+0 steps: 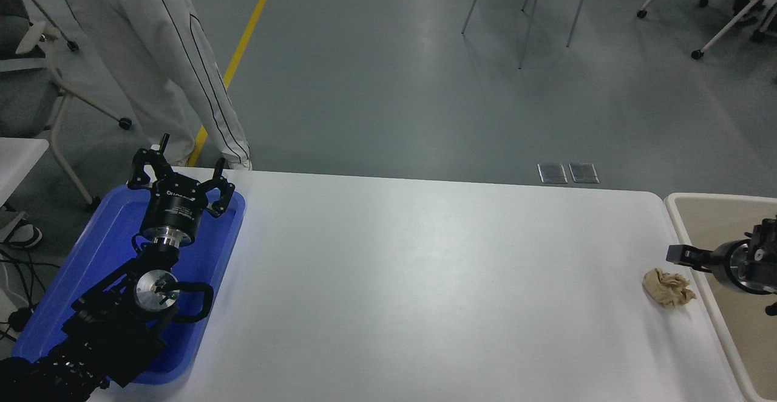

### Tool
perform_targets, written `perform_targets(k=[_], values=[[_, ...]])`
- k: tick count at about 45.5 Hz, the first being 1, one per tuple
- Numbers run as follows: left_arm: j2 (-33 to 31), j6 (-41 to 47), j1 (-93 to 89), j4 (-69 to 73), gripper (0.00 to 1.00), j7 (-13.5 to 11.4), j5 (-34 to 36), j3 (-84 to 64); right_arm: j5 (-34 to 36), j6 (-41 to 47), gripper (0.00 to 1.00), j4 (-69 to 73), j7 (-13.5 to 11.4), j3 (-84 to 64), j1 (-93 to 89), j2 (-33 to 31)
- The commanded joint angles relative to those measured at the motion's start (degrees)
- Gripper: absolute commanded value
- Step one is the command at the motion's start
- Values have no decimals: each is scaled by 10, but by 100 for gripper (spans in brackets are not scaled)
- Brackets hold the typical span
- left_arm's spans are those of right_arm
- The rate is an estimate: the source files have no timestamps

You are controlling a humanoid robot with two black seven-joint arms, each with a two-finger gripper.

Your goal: Pick up paper ball place in dustbin

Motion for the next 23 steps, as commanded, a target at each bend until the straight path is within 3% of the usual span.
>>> perform_targets(k=[1, 23], values=[[0, 0, 0, 0, 100, 0, 0, -1, 5, -13, 97, -67, 0, 28, -61, 41], [0, 0, 0, 0, 100, 0, 0, 0, 5, -25, 92, -75, 0, 30, -75, 57]])
